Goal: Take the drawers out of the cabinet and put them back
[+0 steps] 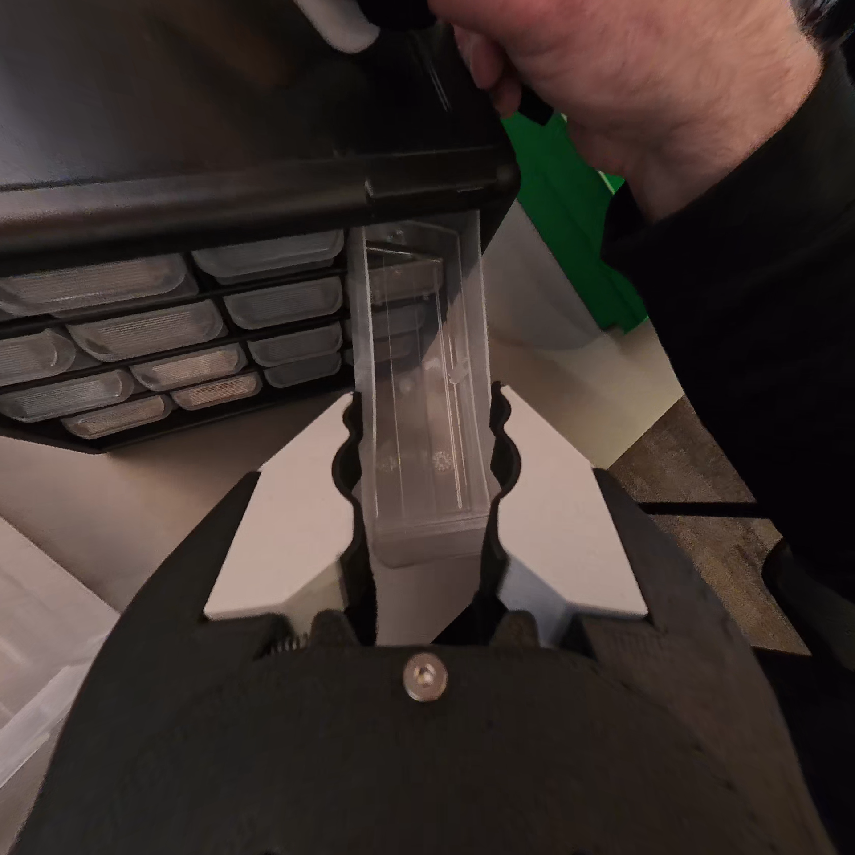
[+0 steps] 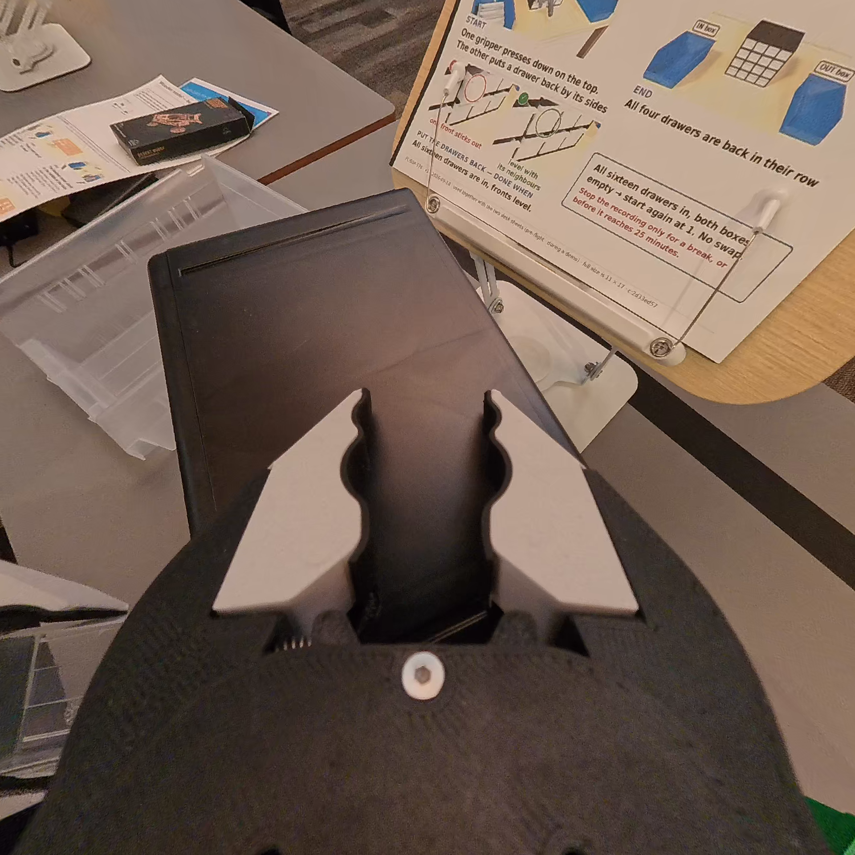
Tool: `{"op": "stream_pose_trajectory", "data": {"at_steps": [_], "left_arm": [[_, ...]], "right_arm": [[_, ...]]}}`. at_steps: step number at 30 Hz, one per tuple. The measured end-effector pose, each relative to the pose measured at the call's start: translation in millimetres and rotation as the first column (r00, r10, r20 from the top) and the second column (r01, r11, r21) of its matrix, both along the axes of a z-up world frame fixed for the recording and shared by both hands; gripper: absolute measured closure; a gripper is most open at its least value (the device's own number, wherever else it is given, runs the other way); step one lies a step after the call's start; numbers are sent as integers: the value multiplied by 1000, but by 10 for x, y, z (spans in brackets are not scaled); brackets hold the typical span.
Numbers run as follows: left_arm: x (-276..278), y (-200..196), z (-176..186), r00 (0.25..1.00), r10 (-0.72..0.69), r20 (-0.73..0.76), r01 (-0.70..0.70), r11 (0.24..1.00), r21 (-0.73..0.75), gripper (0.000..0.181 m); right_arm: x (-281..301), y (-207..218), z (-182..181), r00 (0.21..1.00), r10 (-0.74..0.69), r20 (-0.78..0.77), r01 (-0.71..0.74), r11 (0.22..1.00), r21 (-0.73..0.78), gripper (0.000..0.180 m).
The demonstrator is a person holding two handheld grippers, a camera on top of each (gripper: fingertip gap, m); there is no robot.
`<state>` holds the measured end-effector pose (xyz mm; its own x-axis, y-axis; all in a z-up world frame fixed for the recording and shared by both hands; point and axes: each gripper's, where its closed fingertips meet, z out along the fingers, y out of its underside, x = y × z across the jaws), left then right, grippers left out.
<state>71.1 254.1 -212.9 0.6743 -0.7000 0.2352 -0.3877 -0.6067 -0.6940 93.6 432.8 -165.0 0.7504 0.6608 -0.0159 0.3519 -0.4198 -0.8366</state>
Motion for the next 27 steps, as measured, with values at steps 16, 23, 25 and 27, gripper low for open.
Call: {"op": "stream_pose_trajectory", "data": {"at_steps": [16,23,25,27], "left_arm": [[-10,23,24,974,101,203,-98,995,-21,129],[18,-26,110,935,141,325,-140,990,-27,158],[12,-15,88,947,124,296,-124,992,-18,156],[20,-12,91,956,106,275,-106,994,-14,155]], "right_arm": [[-1,-4,2,1000,3,-1,-3,1000,2,132],[-21,-21,-12,1000,24,4,-24,1000,-10,117],[-25,-20,-18,1000,26,9,-26,1000,-16,117],[-26,-19,-18,1000,26,9,-26,1000,-16,117]]}}
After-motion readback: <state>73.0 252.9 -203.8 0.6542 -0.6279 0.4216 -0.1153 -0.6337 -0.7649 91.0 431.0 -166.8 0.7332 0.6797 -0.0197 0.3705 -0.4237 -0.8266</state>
